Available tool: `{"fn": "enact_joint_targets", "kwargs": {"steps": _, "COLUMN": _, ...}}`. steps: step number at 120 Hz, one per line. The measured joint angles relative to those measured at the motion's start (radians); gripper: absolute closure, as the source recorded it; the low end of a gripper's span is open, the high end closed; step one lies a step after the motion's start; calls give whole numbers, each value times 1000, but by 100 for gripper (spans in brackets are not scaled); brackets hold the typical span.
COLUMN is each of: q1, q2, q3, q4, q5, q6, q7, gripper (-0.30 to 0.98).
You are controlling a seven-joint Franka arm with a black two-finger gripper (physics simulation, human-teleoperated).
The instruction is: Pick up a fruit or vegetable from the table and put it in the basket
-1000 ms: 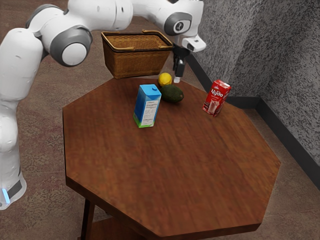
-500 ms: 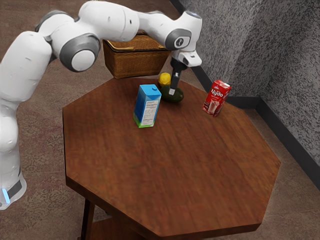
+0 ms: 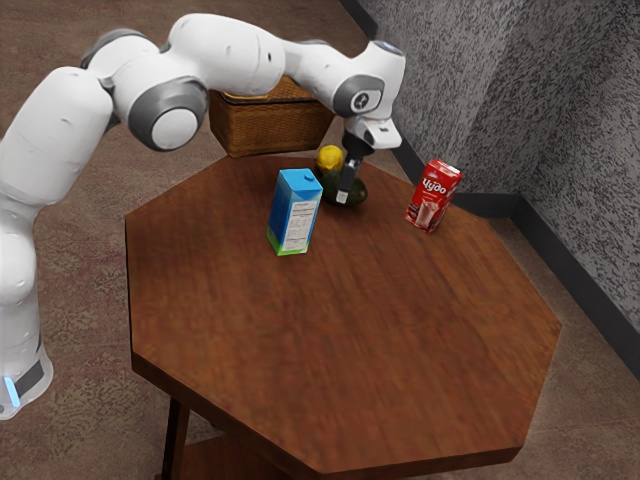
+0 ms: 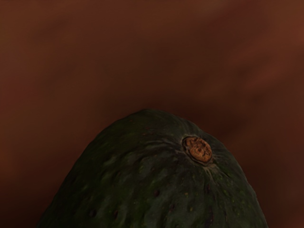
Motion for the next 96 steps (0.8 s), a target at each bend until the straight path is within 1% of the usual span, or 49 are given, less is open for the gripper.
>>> {"fn": "enact_joint_targets", "kwargs": {"steps": 23, "q1": 1, "q2": 18, "q3": 0, "q4": 0, "q5": -5, "q6": 8, "q7": 19, "gripper": 1}}
{"fn": "enact_joint_targets", "kwargs": {"steps": 41, "q1": 0, "q2": 28, "q3": 0, "q4": 1, "q5": -14, "q6": 11, "q7": 30, "gripper": 15}}
{"fn": "enact_joint_targets", "kwargs": {"steps": 51, "q1": -2, "q2": 12, "q3": 0, "q4": 1, "q5": -14, "q6": 10, "q7": 35, "gripper": 23}}
{"fn": "enact_joint_targets", "kwargs": {"steps": 63, "q1": -3, "q2": -70, "q3": 1, "q4": -1, "q5": -10, "q6": -1, "q7": 38, "gripper": 28}}
{"fn": "enact_joint_targets", "kwargs": {"steps": 75, "q1": -5, "q2": -200, "q3": 10, "q4": -20, "q5": -4, "q6": -33, "q7": 38, "gripper": 28}}
{"fn": "enact_joint_targets", "kwargs": {"steps": 87, "q1": -5, "q2": -295, "q3": 87, "q4": -28, "q5": 3, "q6": -78, "q7": 37, "gripper": 26}}
{"fn": "enact_joint_targets", "kwargs": {"steps": 96, "q1": 1, "q2": -327, "q3": 145, "q4": -24, "q5": 5, "q6": -115, "q7": 35, "gripper": 28}}
